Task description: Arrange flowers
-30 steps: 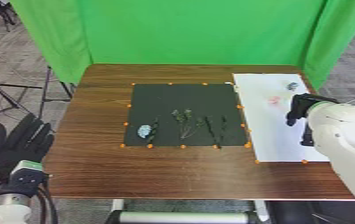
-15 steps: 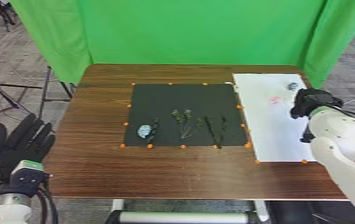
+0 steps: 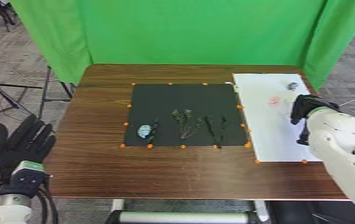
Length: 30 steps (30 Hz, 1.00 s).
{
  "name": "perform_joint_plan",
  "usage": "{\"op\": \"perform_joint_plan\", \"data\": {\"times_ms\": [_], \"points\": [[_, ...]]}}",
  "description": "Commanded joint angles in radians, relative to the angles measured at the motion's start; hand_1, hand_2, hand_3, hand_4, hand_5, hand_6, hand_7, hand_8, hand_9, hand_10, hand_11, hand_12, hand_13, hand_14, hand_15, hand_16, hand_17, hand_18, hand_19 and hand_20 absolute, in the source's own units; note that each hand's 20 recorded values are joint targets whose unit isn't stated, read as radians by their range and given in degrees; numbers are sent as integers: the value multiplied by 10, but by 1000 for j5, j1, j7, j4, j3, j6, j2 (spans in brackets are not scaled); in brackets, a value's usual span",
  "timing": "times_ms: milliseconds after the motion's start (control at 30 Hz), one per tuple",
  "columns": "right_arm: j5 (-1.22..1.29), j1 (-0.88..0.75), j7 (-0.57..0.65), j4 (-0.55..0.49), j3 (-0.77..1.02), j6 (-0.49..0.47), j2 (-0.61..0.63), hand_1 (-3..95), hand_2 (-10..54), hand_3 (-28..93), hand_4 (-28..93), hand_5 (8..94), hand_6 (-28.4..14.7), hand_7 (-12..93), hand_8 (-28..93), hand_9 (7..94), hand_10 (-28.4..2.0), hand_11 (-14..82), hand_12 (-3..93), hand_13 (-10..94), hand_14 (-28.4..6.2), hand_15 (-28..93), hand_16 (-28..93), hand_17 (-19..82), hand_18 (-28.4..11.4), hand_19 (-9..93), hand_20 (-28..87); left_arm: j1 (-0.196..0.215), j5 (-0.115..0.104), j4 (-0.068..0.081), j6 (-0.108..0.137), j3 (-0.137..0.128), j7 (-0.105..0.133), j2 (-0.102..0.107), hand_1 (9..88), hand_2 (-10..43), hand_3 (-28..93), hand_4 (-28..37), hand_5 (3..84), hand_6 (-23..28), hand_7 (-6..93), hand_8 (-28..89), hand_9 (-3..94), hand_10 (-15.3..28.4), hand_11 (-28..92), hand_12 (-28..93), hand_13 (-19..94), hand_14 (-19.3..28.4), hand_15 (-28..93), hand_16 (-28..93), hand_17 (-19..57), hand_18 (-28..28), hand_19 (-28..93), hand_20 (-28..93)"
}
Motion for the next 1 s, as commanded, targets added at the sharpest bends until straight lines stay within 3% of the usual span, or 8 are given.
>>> {"op": "perform_joint_plan", "data": {"times_ms": [33, 200, 367, 533, 800, 1000], "points": [[-28, -28, -6, -3, -25, 24, 0, 571, -95, 669, -283, 687, 7, 226, -51, 735, -84, 117, 196, 727, -59, 492, 383, 365, -224, 860, 396, 12, 0, -4, 0, -3, -7, -9, 232, 107, 715, -283, 356, 72, 177, -113, 299, 128, 219, 80, 199, 127, 326, -98, -54, 101, 249, 69], [-54, -72, -6, -29, -14, 83, 3, 579, -95, 648, -282, 731, 12, 275, -13, 831, -76, 62, 309, 743, -77, 541, 339, 372, -224, 865, 400, 4, 3, -1, -3, 2, -16, -9, 232, 107, 715, -283, 356, 73, 176, -112, 299, 128, 220, 80, 200, 127, 326, -98, -54, 101, 249, 68], [-77, -119, 31, -110, 18, 134, 2, 576, -85, 660, -283, 762, 13, 280, 0, 858, -81, 73, 318, 752, -79, 552, 307, 377, -226, 866, 400, 5, 9, -1, -2, -2, -23, -9, 232, 107, 715, -283, 355, 72, 176, -112, 299, 128, 219, 80, 200, 127, 326, -98, -54, 101, 249, 68], [-116, -144, 19, -254, 37, 171, 6, 577, -84, 673, -283, 774, 7, 270, 10, 861, -82, 75, 315, 756, -79, 552, 301, 383, -229, 868, 399, 13, 8, -3, -6, -10, -21, -7, 232, 108, 713, -283, 356, 72, 176, -112, 300, 128, 219, 80, 200, 128, 327, -98, -54, 101, 250, 69], [-124, 36, -51, -331, -143, 214, -94, 577, -86, 681, -283, 780, 3, 257, 20, 862, -84, 72, 318, 761, -80, 551, 299, 386, -230, 872, 395, 15, 6, -6, -5, -23, -17, -6, 232, 107, 714, -283, 355, 72, 176, -112, 299, 128, 218, 80, 201, 127, 327, -98, -53, 101, 249, 68], [-106, 168, -128, -322, -295, 229, -203, 575, -87, 687, -283, 781, 2, 252, 24, 860, -86, 71, 317, 760, -80, 551, 301, 385, -232, 873, 393, -7, 13, 1, -9, 4, -30, -7, 231, 107, 715, -283, 355, 72, 175, -112, 301, 127, 219, 80, 201, 128, 326, -98, -53, 100, 248, 68]]}}
